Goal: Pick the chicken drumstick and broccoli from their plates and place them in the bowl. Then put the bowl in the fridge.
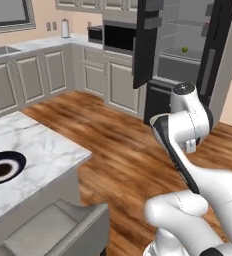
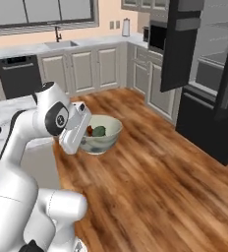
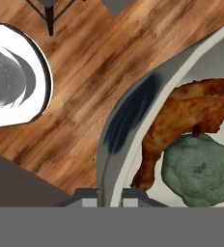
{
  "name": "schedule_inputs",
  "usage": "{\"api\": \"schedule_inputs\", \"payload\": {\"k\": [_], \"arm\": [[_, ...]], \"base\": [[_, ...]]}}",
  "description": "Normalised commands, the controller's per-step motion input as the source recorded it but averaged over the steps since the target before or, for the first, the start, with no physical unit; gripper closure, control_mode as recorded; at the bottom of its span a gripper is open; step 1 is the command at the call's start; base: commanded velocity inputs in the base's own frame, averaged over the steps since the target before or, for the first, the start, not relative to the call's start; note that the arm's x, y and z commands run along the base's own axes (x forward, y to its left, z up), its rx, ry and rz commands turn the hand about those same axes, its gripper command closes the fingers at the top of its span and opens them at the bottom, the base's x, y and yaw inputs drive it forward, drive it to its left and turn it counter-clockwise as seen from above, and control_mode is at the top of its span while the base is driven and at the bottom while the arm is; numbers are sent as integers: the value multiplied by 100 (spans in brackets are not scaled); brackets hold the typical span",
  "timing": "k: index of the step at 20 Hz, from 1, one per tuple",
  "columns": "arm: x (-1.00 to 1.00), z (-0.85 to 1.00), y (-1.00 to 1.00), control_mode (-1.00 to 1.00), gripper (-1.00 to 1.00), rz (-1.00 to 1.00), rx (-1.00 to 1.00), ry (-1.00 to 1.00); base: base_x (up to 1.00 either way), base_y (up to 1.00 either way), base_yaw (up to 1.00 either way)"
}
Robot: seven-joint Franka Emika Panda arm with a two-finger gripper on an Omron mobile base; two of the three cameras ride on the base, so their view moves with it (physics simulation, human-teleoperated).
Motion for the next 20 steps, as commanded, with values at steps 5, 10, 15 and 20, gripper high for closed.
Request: {"api": "schedule_inputs", "payload": {"k": [5, 10, 15, 20], "arm": [[0, 0, 0, 100, 100, 0, 0, 0], [0, 0, 0, 100, 100, 0, 0, 0], [0, 0, 0, 100, 100, 0, 0, 0], [0, 0, 0, 100, 100, 0, 0, 0]], "base": [[86, -32, 0], [93, -19, 1], [94, -14, 2], [94, -13, 1]]}}
